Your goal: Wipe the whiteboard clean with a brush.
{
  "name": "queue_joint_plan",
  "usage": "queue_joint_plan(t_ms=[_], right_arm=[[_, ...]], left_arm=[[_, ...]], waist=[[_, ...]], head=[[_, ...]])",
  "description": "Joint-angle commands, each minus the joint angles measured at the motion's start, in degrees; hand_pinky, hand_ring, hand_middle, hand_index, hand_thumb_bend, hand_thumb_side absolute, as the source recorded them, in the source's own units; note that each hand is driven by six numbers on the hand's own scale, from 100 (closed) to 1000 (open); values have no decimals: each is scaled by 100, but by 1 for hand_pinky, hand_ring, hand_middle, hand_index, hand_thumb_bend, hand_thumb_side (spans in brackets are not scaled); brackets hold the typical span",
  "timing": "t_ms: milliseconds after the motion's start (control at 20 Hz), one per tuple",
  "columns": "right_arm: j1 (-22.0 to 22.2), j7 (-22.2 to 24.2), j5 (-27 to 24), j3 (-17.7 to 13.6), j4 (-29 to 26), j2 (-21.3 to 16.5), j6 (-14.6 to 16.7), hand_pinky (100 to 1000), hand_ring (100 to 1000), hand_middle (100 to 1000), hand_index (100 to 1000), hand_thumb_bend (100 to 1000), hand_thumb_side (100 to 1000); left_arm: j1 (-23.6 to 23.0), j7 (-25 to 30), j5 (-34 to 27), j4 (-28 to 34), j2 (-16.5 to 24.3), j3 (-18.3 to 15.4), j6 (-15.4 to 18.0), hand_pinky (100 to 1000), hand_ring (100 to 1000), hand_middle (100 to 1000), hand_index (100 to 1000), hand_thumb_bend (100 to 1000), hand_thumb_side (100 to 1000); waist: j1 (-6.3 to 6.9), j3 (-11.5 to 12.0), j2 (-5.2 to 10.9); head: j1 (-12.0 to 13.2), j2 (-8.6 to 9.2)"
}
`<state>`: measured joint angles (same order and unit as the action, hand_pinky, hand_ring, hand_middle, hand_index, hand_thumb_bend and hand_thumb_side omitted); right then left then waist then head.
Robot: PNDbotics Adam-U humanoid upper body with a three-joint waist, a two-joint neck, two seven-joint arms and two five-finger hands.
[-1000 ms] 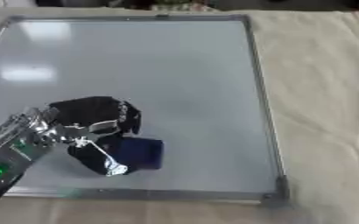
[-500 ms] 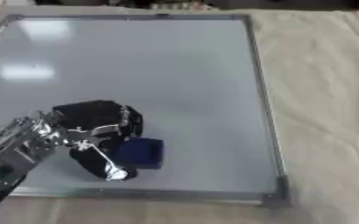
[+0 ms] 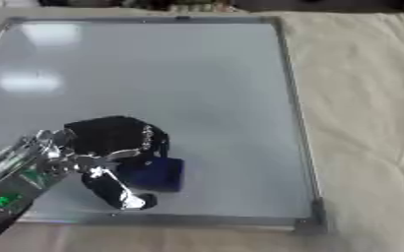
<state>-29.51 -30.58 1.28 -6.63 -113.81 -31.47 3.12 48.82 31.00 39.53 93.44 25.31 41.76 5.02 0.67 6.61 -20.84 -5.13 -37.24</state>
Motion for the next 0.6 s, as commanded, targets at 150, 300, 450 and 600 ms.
queue_joint_plan(t_ms=[150, 300, 450, 600], right_arm=[[-59, 29, -48, -25, -79, -77, 13, 855, 856, 713, 841, 100, 1000], [-61, 34, -50, -24, -79, -75, 16, 855, 856, 713, 841, 100, 1000], [-52, 44, -51, -20, -79, -73, 8, 855, 856, 712, 841, 100, 1000], [-53, 55, -53, -15, -79, -67, 2, 856, 856, 712, 842, 100, 1000]], left_arm=[[13, -127, 171, -111, -31, -24, 89, 704, 692, 644, 100, 403, 286], [-8, -219, 297, -231, -59, -27, 164, 705, 697, 654, 100, 404, 288], [-18, -354, 420, -305, -74, -47, 228, 706, 702, 668, 100, 406, 295], [-17, -461, 474, -340, -91, -68, 255, 706, 702, 668, 100, 404, 298]], waist=[[-13, -15, 99], [-18, -18, 94], [-22, -13, 90], [-24, -11, 84]], head=[[24, 56], [25, 58], [24, 62], [21, 67]])
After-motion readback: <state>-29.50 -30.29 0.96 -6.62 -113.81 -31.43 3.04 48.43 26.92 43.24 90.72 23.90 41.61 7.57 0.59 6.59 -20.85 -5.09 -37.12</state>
